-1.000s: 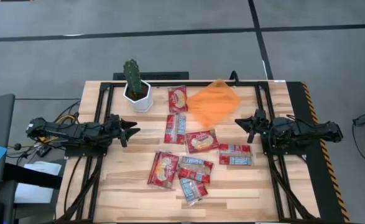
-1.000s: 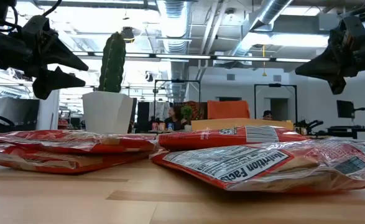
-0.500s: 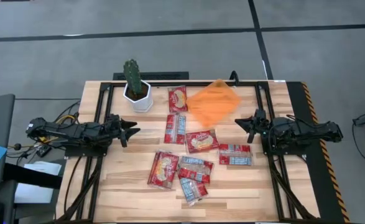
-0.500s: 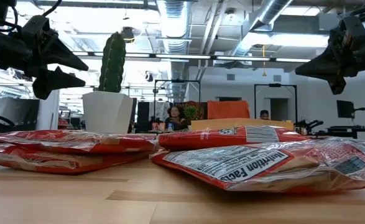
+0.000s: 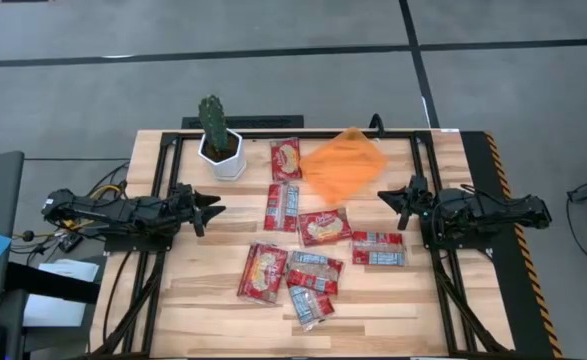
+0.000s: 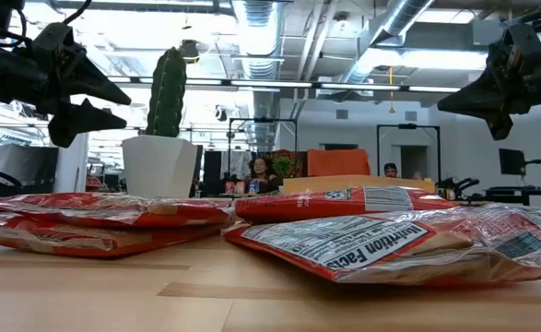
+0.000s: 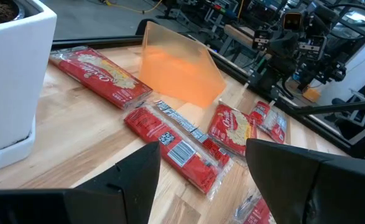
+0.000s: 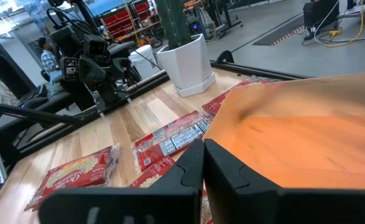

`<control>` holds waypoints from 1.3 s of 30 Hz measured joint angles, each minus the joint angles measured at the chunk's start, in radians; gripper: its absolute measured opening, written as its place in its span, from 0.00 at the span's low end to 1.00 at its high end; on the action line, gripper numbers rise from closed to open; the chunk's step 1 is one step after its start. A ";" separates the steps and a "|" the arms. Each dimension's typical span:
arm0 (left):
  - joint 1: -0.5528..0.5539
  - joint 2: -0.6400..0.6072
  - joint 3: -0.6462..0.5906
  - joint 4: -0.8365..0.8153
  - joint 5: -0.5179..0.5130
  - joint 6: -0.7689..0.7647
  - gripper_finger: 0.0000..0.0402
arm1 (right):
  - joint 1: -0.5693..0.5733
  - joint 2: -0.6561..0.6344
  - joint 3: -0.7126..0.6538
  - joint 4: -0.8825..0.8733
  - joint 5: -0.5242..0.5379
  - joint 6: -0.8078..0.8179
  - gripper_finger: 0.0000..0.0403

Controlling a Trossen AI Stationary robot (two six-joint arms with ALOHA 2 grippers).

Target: Sort popcorn bags into baskets

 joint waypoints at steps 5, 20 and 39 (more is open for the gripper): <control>0.000 0.000 0.000 0.000 0.000 0.000 0.56 | 0.000 0.000 0.000 0.000 0.000 0.000 0.09; 0.002 -0.001 -0.004 0.134 -0.106 -0.072 0.56 | 0.000 0.000 0.000 0.000 0.001 0.000 0.09; 0.001 0.000 -0.001 0.203 -0.217 -0.275 0.56 | -0.006 0.000 0.000 0.293 0.003 0.461 0.10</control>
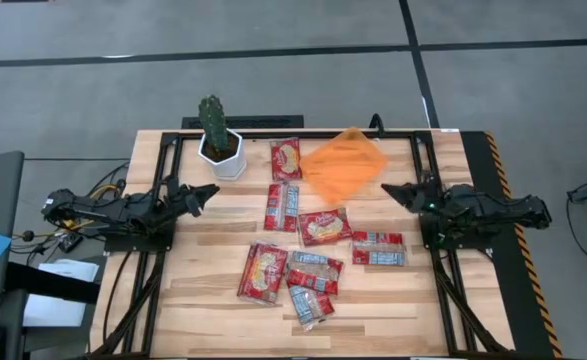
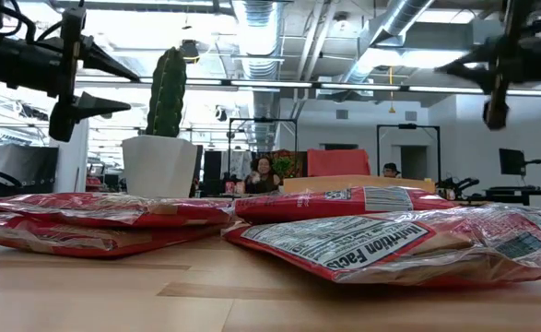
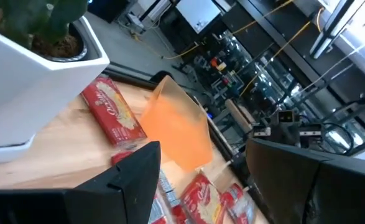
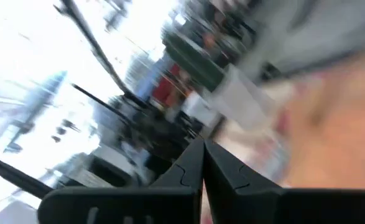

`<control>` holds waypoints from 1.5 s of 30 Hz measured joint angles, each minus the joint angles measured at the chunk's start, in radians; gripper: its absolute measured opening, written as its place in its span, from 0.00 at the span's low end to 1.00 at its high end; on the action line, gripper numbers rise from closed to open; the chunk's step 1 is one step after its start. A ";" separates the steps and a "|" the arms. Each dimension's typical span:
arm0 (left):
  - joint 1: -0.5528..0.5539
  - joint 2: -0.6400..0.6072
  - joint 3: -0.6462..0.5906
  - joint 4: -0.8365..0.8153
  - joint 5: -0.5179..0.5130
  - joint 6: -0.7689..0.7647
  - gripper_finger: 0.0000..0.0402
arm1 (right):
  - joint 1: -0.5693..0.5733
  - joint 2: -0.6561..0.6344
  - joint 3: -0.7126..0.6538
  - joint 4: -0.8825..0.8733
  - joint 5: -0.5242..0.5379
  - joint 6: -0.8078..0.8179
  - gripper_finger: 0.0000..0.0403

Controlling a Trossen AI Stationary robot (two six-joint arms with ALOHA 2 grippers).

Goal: Sort popcorn bags into baskets
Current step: Put the popcorn bag into the orange bin

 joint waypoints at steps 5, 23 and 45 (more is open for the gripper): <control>0.000 0.000 0.000 0.083 -0.042 -0.089 0.56 | -0.022 0.025 0.048 0.215 0.030 -0.166 0.17; -0.001 0.000 0.002 0.292 0.215 0.012 0.56 | -0.024 0.598 0.795 -0.847 -0.188 -0.298 0.68; 0.000 0.000 0.003 0.244 0.208 0.006 0.56 | 0.186 1.064 0.561 -0.916 -0.442 -0.372 0.68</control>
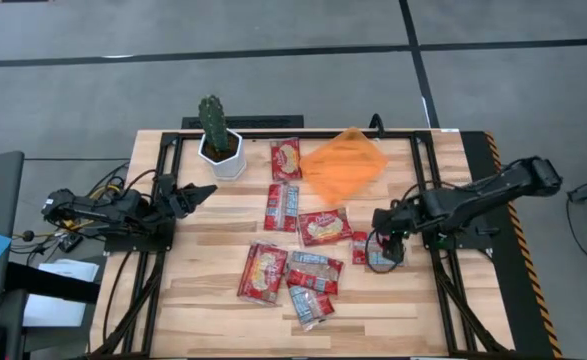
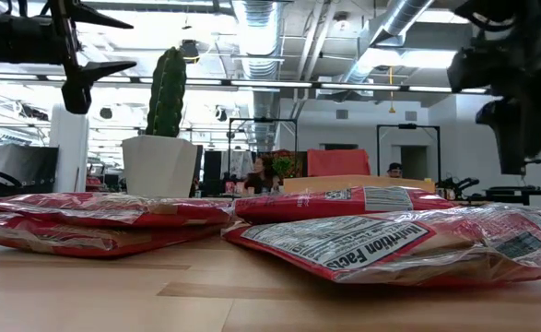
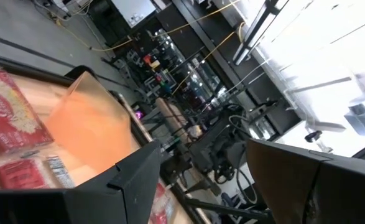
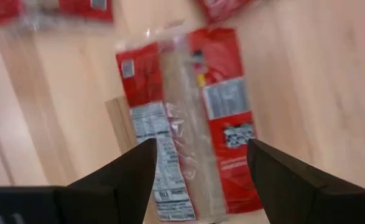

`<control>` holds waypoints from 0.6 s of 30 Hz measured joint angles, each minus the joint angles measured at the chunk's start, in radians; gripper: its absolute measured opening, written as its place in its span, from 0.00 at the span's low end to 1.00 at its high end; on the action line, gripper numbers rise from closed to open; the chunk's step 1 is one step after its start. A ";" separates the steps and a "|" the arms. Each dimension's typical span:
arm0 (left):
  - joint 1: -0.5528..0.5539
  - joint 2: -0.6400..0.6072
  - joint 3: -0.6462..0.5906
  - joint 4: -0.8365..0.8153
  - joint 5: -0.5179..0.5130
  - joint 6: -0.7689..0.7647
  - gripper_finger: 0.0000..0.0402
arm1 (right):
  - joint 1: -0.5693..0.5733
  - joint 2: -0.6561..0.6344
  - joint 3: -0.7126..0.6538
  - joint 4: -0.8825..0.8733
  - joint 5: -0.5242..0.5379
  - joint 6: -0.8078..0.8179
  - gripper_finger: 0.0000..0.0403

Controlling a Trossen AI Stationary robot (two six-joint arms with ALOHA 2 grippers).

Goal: Sort popcorn bags into baskets
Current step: Put the popcorn bag into the orange bin

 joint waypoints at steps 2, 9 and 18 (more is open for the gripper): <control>0.000 0.000 0.000 -0.006 -0.003 0.000 0.56 | 0.024 0.029 -0.007 0.040 0.013 -0.027 0.68; 0.000 0.000 0.000 -0.026 -0.027 -0.001 0.56 | 0.050 0.142 -0.040 0.081 0.100 -0.072 0.68; 0.000 0.000 0.000 -0.069 -0.028 -0.022 0.56 | -0.015 0.259 -0.056 0.142 0.064 -0.150 0.68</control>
